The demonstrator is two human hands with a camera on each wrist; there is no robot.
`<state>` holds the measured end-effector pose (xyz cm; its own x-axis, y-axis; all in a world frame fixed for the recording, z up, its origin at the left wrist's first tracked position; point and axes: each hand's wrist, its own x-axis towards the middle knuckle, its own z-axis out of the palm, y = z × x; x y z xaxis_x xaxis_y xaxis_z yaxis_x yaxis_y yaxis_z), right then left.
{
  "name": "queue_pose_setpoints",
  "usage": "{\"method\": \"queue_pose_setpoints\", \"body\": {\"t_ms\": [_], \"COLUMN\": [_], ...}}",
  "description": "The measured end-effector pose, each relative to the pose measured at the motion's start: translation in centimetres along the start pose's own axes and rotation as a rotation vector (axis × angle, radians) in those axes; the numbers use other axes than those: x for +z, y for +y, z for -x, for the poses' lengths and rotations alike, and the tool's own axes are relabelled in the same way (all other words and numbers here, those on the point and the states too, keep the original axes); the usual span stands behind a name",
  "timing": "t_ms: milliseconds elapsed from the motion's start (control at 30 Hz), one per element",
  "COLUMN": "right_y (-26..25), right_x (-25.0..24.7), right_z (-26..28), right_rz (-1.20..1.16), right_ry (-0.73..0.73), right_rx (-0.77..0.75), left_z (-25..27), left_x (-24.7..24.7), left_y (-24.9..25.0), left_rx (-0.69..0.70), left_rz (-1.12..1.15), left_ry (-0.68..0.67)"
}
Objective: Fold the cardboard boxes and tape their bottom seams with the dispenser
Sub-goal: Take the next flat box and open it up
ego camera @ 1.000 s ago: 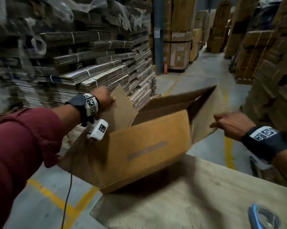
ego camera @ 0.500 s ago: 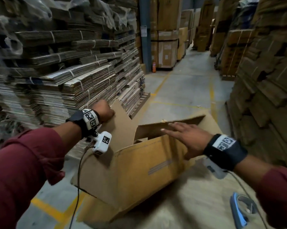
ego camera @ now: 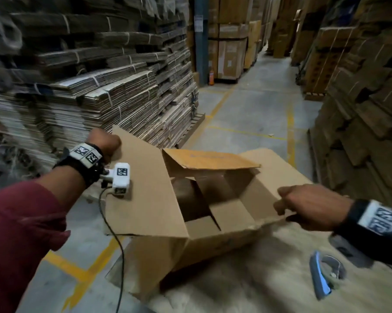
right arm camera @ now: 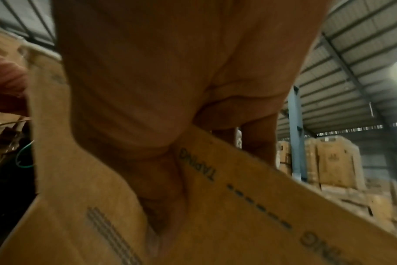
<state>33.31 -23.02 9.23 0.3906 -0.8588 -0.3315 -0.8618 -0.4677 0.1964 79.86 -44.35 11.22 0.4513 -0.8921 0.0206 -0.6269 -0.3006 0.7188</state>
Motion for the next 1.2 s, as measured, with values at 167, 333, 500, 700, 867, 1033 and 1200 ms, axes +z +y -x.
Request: {"method": "queue_pose_setpoints", "body": {"t_ms": [167, 333, 500, 700, 867, 1033, 1200], "right_y": [-3.8, -7.6, -9.5, -12.9, -15.9, -15.9, -16.7], "right_x": [0.6, 2.7, 1.9, -0.9, 1.1, 4.3, 3.7], "right_z": [0.9, -0.8, -1.2, -2.0, -3.8, -6.6, -14.0], "right_rz": [0.032, 0.051, 0.074, 0.077, -0.081, -0.380, -0.306], "right_ry": [-0.124, -0.151, -0.149, -0.163, -0.263, -0.525, -0.251], "right_rx": [-0.130, -0.229, -0.193, -0.311, -0.542, -0.724, -0.462], "left_z": [-2.1, 1.8, 2.7, 3.2, 4.3, 4.3, 4.7], "left_x": [-0.1, -0.8, -3.8, -4.1, -4.7, -4.5, -2.1], "left_y": [-3.0, -1.7, -1.9, -1.5, -1.5, -5.2, -10.5], "left_rx": [-0.045, 0.053, 0.078, 0.155, 0.291, 0.239, 0.195], "left_rz": [0.044, -0.006, -0.214, -0.426, -0.734, -0.787, -0.647], "left_ry": [-0.040, -0.173, -0.427, -0.395, -0.397, -0.368, -0.388]}}
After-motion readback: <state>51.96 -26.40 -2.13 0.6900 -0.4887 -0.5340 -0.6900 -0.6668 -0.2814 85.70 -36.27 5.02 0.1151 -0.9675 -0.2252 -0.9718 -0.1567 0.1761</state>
